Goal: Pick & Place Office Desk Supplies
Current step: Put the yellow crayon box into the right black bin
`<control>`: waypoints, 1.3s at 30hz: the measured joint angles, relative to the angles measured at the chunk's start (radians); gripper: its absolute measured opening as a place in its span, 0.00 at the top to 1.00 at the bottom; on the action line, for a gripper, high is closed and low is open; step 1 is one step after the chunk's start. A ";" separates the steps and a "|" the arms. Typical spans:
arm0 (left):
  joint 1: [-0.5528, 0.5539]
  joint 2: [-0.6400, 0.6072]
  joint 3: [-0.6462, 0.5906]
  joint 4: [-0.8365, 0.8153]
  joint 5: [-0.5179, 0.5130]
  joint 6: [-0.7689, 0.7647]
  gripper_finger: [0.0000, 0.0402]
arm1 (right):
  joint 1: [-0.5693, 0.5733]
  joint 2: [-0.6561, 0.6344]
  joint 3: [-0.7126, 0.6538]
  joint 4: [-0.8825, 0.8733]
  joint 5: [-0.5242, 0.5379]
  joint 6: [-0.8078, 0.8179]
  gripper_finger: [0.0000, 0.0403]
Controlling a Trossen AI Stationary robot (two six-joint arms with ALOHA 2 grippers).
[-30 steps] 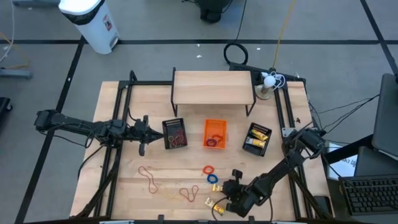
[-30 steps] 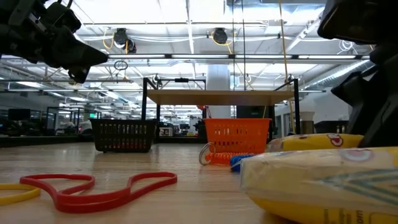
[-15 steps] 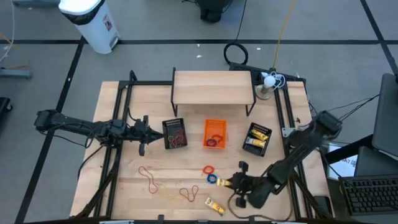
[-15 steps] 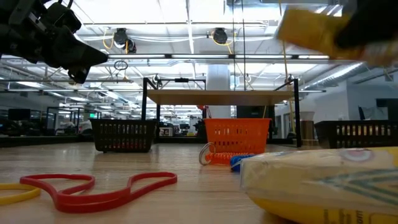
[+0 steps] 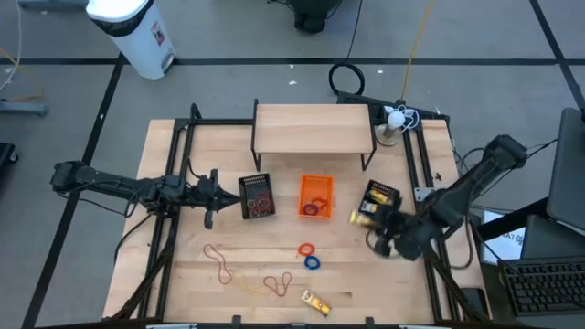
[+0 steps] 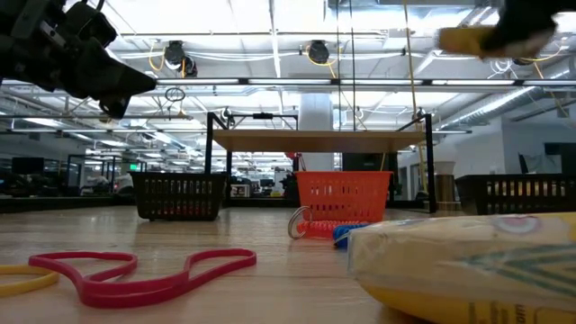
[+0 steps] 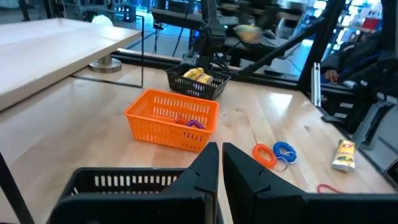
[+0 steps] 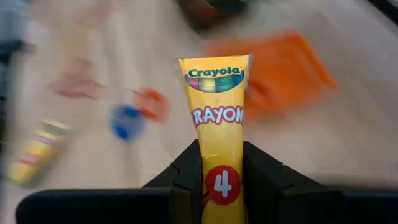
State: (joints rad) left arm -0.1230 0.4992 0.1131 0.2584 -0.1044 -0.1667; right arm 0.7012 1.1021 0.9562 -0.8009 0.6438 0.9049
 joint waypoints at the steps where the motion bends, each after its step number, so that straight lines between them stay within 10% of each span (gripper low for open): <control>1: 0.000 0.000 0.000 0.000 0.000 0.017 0.95 | -0.015 -0.018 0.000 -0.085 -0.022 0.048 0.82; 7: 0.000 0.000 0.000 0.029 -0.021 0.078 0.95 | -0.131 -0.035 0.000 -0.373 -0.172 0.206 0.83; 28: 0.000 0.000 0.000 0.031 -0.028 0.055 0.95 | -0.407 0.125 -0.130 -0.301 -0.525 -0.114 0.77; 39: 0.000 0.000 0.000 0.048 -0.027 0.013 0.95 | -0.427 0.085 -0.193 -0.231 -0.541 -0.163 0.43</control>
State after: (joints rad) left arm -0.1230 0.4991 0.1131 0.3063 -0.1318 -0.1538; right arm 0.2741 1.1874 0.7628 -1.0321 0.1032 0.7418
